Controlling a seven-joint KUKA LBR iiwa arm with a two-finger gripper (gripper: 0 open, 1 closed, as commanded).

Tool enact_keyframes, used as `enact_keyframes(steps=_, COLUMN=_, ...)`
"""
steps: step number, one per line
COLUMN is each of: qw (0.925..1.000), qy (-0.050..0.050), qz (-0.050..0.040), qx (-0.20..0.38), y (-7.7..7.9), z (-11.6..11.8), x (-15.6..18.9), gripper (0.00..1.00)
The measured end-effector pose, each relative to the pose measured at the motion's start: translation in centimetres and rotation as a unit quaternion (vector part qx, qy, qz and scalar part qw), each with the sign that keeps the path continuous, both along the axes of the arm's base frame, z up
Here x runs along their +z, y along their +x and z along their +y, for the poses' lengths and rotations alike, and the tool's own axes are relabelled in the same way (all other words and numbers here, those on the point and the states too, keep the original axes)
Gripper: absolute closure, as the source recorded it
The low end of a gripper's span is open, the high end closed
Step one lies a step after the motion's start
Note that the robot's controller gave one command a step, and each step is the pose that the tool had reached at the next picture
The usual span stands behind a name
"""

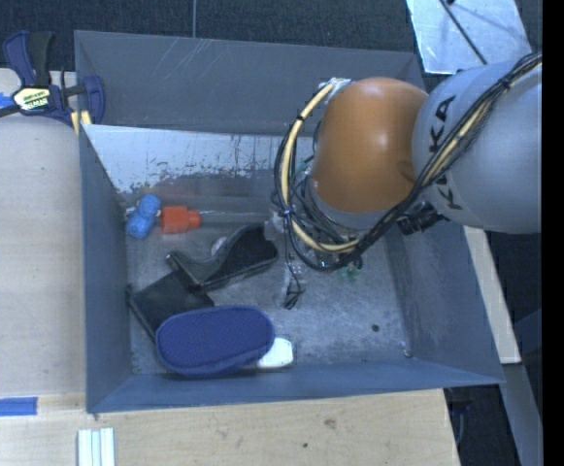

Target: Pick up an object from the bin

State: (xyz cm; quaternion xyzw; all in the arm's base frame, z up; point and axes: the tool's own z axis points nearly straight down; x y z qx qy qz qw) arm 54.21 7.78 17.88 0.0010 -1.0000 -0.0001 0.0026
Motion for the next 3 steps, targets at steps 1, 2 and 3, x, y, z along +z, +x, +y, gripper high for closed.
enact_keyframes(steps=1, qw=0.9916, qy=0.000, qz=0.0010, qx=0.130, y=6.3, z=4.7, x=-11.2, gripper=0.00)
enact_keyframes(steps=2, qw=0.9918, qy=0.000, qz=-0.0009, qx=0.128, y=6.5, z=4.7, x=-10.8, gripper=1.00)
enact_keyframes(steps=3, qw=0.9907, qy=-0.001, qz=-0.0049, qx=0.136, y=8.4, z=2.0, x=1.7, gripper=1.00)
